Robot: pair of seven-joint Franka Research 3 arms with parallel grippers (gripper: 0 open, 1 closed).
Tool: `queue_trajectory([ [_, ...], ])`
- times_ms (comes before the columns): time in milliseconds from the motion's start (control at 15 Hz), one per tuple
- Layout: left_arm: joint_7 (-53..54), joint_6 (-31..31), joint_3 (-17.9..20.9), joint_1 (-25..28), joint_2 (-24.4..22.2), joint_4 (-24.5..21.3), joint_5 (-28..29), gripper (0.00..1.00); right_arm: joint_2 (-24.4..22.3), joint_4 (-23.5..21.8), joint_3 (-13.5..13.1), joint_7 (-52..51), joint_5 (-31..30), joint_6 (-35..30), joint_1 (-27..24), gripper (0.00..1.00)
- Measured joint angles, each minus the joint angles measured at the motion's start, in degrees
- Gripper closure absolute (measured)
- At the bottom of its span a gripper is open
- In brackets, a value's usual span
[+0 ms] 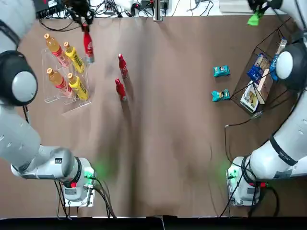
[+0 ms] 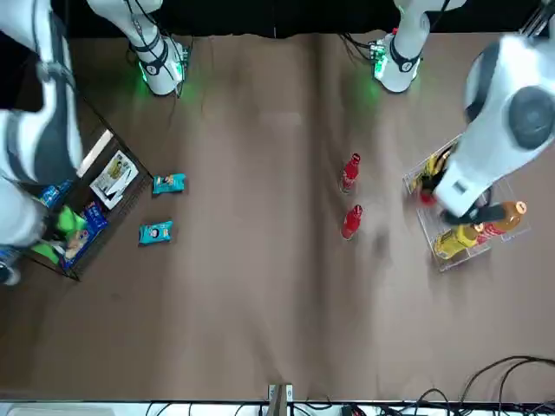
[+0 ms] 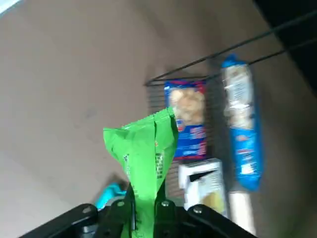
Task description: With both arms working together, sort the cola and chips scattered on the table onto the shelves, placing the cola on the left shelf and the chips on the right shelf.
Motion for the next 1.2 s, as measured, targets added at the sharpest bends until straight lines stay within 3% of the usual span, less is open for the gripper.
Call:
queue_trajectory([
  [333, 17.17, -11.43, -0.02, 8.81, -8.84, -0.62, -2.31, 0.68, -7.01, 0.32, -1.94, -14.72, -2.49, -5.38, -4.21, 0.84],
  [533, 28.61, -16.47, 0.04, 14.63, -14.50, -1.21, -2.64, 0.68, -11.19, 0.56, -3.97, -17.54, -5.28, -6.03, -5.01, 0.84],
  [933, 42.55, -16.71, 0.28, 24.26, -18.02, -3.60, -2.64, 0.68, -12.64, 0.35, -7.45, -19.94, -5.38, -6.21, -6.47, 0.84],
  [1200, 45.17, -12.46, 0.36, 25.84, -19.67, -8.46, -1.58, 0.68, -12.02, -0.63, -7.61, -20.32, -5.38, -6.05, -8.13, 0.84],
])
